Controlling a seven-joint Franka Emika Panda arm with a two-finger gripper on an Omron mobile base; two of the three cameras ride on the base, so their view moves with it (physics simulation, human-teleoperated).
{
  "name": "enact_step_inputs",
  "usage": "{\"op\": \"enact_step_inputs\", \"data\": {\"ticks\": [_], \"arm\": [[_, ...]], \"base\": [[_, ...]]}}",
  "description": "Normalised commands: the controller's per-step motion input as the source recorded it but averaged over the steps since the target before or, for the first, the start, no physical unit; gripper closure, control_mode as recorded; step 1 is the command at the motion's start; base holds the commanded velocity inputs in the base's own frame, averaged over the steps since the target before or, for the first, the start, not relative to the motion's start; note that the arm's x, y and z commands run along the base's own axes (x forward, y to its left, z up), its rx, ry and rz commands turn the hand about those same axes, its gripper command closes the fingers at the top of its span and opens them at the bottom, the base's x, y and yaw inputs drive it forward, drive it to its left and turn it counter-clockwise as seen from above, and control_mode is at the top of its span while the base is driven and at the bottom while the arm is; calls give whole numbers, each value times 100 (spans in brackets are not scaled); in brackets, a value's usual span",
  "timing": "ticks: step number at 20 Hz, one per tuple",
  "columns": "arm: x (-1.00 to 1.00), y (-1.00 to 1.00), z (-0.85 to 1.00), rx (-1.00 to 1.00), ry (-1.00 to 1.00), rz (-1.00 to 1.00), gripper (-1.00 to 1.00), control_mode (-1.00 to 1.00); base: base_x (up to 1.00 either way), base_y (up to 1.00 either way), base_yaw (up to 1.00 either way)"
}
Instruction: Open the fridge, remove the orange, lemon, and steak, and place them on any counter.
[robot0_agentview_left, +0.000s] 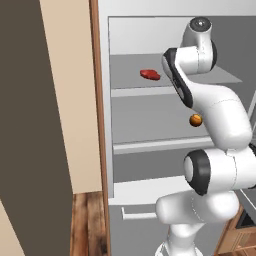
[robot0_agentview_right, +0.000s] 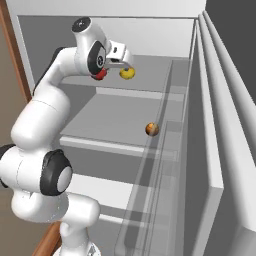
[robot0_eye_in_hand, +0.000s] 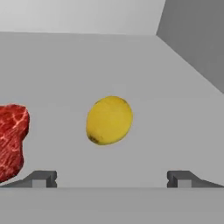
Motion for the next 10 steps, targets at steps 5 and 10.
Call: {"op": "enact_step_inputs", "data": {"ticks": [5, 10], "arm": [[37, -19, -12, 0, 7, -3, -100, -100], [35, 0, -26, 0, 5, 0, -100, -100]], "base": [[0, 0, 0], [0, 0, 0]]}}
